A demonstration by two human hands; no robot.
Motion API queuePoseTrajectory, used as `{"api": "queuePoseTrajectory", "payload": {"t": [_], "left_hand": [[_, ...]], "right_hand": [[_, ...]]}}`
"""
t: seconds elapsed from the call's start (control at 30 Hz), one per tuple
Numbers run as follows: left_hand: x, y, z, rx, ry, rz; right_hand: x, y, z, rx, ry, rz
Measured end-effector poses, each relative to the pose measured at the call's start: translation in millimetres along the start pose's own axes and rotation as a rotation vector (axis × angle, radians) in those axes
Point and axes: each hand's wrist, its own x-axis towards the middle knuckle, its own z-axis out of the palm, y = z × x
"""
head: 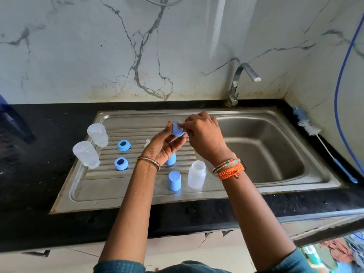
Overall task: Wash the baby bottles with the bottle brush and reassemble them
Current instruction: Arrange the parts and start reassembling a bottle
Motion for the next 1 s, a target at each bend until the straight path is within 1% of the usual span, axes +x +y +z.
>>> {"api": "queuePoseTrajectory", "payload": {"t": [0.1, 0.2, 0.27, 0.3, 0.47, 0.6, 0.63, 0.67, 0.73, 0.77, 0.8, 0.83, 0.9, 0.93, 1.0], "left_hand": [[-1.0, -0.5, -1.5, 0.012, 0.003, 0.009], [-0.9, 0.1, -5.5, 0.08, -0.031, 0.035], [0.2, 0.9, -8.5, 0.121, -0.051, 0.049], [0.8, 1.2, -9.8, 0.124, -0.046, 0.05], [1.3, 0.0, -8.1, 0.02, -0.048, 0.058], [-0.8, -0.7, -6.3, -0.071, -0.052, 0.067], [-1.2, -0.2, -9.2, -0.098, -0.063, 0.071], [-1.1, 0.6, -11.7, -0.105, -0.072, 0.082], [-3.5, 3.5, -12.9, -0.073, -0.082, 0.091], [-5.5, 4.7, -11.1, -0.046, -0.086, 0.088], [-5.7, 5.7, -9.9, -0.008, -0.096, 0.089], [-8.2, 7.7, -6.4, 0.047, -0.113, 0.091], [-12.0, 12.0, 1.0, 0.172, -0.112, 0.118], [-11.7, 13.8, 3.1, 0.231, -0.087, 0.138], [-14.3, 17.9, 10.1, 0.337, -0.03, 0.128]], "right_hand": [[-4.2, -5.7, -1.3, 0.016, -0.103, -0.035], [-0.5, -7.5, 1.7, 0.231, -0.107, 0.039], [2.1, -8.8, 1.4, 0.351, -0.072, 0.097], [3.6, -9.2, 0.9, 0.361, -0.055, 0.115], [4.9, -12.6, 6.0, 0.2, -0.005, 0.086], [0.7, -16.5, 15.8, 0.25, 0.04, 0.072], [0.4, -17.2, 15.4, 0.309, 0.044, 0.074], [1.0, -18.4, 13.9, 0.42, 0.058, 0.095], [5.5, -20.1, 8.6, 0.683, 0.105, 0.228], [9.5, -18.3, 7.0, 0.776, 0.126, 0.314], [14.1, -14.8, 4.8, 0.844, 0.101, 0.39], [17.0, -11.7, 1.9, 0.918, 0.02, 0.436], [17.7, -8.1, -5.9, 1.058, -0.169, 0.46], [18.1, -6.9, -9.0, 1.084, -0.202, 0.455], [20.1, -5.2, -13.1, 1.055, -0.189, 0.437]]}}
